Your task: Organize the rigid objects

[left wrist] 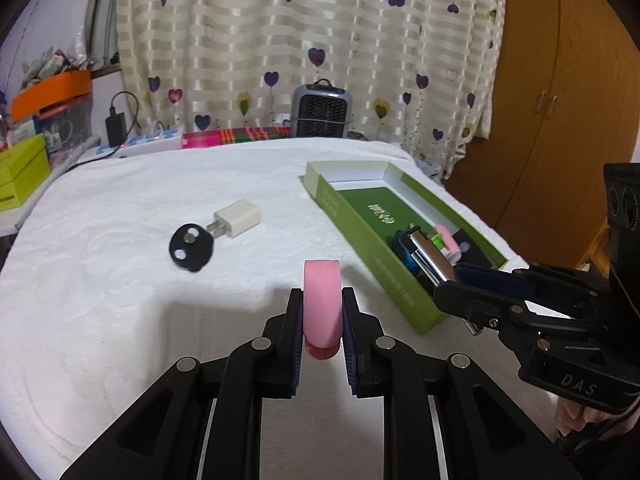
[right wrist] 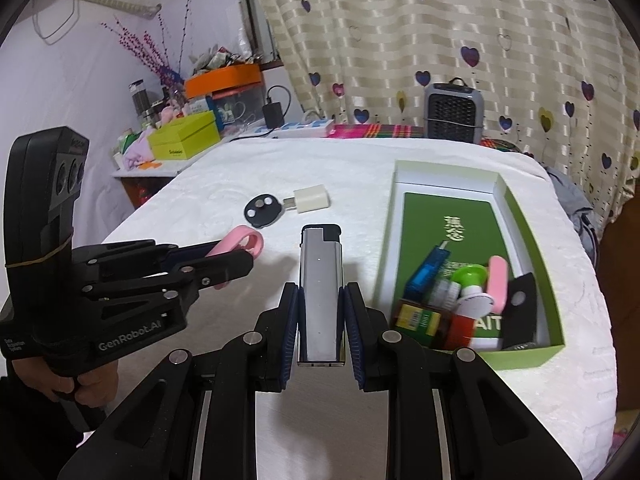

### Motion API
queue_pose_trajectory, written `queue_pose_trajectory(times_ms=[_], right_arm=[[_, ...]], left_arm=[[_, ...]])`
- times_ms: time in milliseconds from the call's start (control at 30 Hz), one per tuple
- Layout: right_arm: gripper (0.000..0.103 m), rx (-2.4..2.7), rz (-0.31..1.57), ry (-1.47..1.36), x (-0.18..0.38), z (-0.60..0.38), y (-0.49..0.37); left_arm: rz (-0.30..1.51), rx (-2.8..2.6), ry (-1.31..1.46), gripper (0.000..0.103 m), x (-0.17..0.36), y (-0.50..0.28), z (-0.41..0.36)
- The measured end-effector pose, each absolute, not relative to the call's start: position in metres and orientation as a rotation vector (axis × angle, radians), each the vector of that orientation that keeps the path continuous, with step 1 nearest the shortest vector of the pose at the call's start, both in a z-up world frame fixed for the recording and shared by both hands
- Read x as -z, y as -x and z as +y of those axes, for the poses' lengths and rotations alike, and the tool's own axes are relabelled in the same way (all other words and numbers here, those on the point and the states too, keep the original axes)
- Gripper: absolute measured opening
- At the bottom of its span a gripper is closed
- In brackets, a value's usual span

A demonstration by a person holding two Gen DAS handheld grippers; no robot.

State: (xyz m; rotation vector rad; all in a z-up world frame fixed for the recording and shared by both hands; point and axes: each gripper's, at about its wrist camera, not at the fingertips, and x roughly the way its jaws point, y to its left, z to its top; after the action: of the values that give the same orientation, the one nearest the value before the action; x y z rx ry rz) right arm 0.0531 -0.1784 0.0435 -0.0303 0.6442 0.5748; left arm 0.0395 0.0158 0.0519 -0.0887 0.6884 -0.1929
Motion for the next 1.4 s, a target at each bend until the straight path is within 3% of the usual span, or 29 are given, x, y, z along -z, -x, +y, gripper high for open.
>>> queue_pose_trajectory(times_ms=[1400], right_arm=[[0.024, -0.367, 0.679, -0.102, -0.031, -0.263, -0.096]], left_arm=[[0.732, 0.353, 0.012, 0.017, -0.05, -0.094, -0.073]])
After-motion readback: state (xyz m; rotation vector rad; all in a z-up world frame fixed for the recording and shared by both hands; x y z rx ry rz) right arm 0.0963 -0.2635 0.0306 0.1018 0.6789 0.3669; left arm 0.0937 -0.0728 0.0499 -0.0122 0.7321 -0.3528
